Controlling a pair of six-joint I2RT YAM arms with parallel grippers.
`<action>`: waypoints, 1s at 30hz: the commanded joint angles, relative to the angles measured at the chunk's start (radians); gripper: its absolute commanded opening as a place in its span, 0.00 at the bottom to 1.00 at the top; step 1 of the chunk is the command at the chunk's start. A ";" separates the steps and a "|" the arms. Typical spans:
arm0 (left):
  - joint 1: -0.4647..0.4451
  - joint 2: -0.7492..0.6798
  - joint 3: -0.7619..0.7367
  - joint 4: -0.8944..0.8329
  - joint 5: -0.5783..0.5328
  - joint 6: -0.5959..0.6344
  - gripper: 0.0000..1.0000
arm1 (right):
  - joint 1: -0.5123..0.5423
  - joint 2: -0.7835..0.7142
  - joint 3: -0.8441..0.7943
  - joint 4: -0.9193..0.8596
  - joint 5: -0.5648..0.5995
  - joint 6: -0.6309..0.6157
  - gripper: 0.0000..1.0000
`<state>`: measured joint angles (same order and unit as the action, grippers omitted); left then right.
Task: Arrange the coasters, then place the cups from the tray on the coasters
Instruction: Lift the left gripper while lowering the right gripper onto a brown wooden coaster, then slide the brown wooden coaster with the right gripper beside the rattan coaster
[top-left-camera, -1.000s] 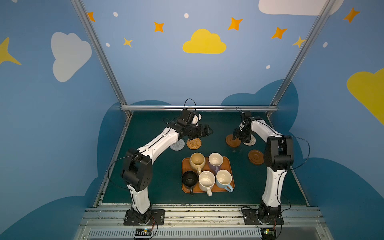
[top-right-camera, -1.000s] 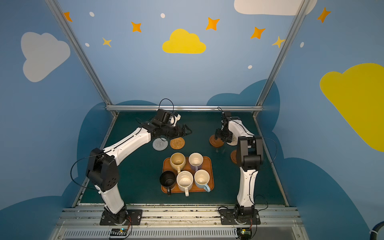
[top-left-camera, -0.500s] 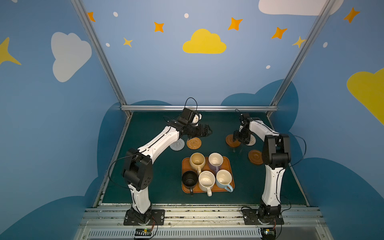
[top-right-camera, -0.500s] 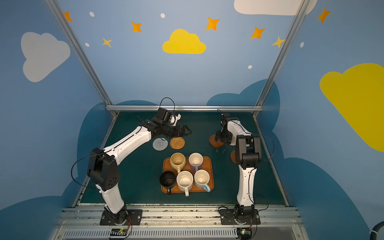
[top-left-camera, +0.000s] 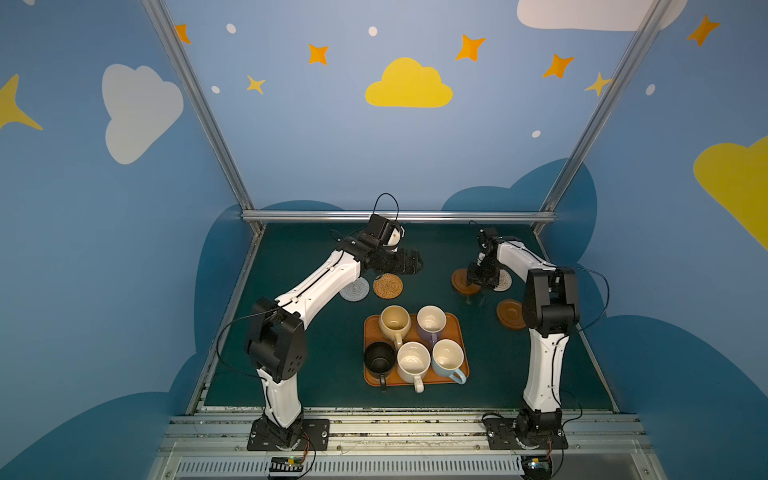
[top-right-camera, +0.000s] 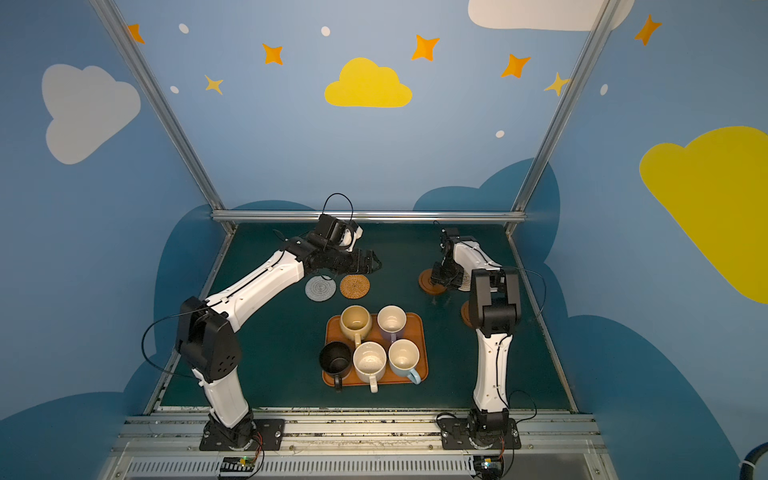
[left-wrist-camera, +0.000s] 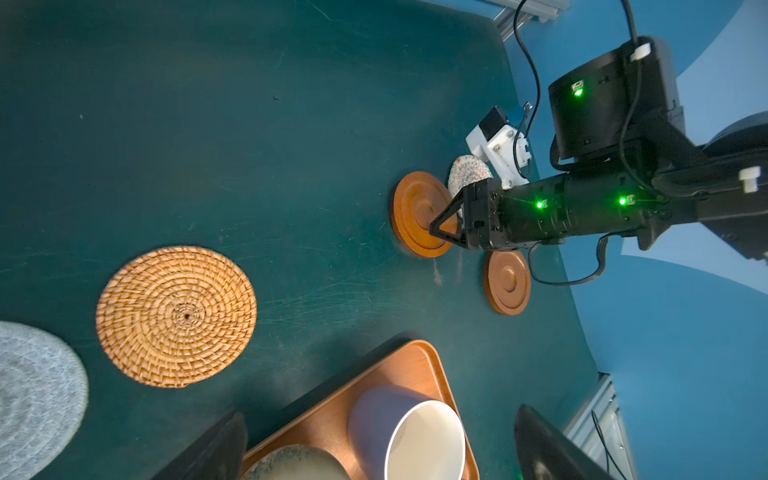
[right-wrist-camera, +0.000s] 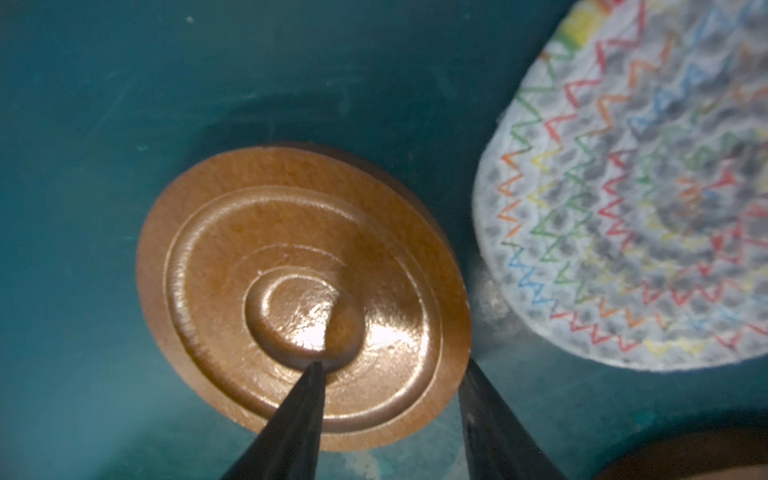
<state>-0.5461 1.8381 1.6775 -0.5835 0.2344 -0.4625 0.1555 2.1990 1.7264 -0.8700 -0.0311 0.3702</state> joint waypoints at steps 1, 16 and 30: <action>-0.010 -0.002 0.033 -0.030 -0.029 0.037 1.00 | 0.010 0.030 0.024 -0.039 -0.003 0.008 0.57; -0.009 0.007 0.027 -0.036 -0.022 0.042 1.00 | 0.008 0.110 0.119 -0.134 -0.034 0.039 0.57; 0.006 0.000 -0.003 -0.013 -0.008 0.021 1.00 | 0.126 0.116 0.133 -0.167 -0.057 0.010 0.51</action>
<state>-0.5491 1.8381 1.6890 -0.6010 0.2092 -0.4366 0.2554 2.2910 1.8671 -1.0012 -0.0505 0.3847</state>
